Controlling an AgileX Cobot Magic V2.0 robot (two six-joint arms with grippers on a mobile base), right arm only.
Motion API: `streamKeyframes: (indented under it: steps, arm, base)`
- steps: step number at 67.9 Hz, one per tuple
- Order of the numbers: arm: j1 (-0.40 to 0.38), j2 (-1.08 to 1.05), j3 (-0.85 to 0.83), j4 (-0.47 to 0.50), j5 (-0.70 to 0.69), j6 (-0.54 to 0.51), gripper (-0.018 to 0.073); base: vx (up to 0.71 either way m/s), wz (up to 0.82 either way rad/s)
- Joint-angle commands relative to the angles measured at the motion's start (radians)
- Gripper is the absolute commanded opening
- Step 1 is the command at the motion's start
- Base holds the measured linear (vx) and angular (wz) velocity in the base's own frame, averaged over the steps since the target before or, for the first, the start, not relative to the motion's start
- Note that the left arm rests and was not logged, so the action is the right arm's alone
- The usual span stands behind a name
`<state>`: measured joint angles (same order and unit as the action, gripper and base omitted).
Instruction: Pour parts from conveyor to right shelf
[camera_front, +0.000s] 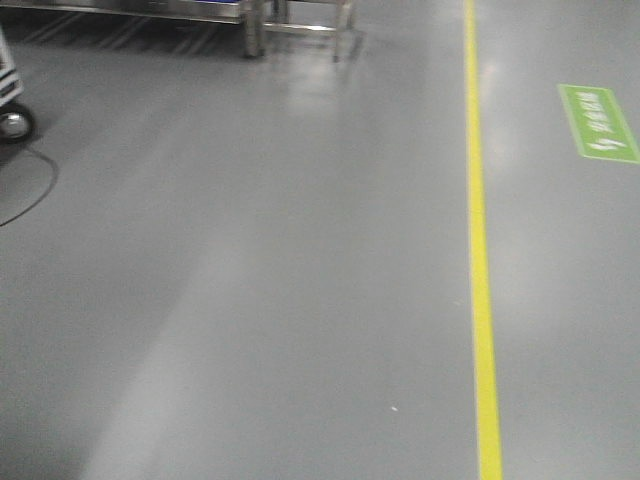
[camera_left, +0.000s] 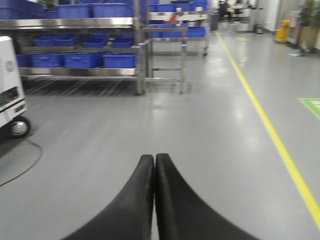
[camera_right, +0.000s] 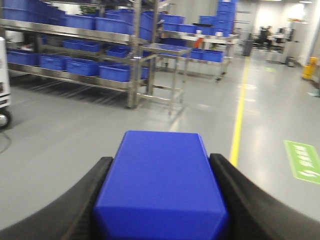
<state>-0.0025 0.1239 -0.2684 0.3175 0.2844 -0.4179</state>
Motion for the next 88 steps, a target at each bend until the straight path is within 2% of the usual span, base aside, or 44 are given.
streamKeyframes:
  steps: [1, 47, 88]
  arm:
    - [0.001, 0.014, -0.028, 0.007, -0.082, 0.000, -0.0003]
    - [0.001, 0.014, -0.028, 0.007, -0.082, 0.000, -0.0003]
    - [0.001, 0.014, -0.028, 0.007, -0.082, 0.000, -0.0003]
  base:
    - [-0.25, -0.66]
    - [-0.16, -0.38]
    - [0.02, -0.02]
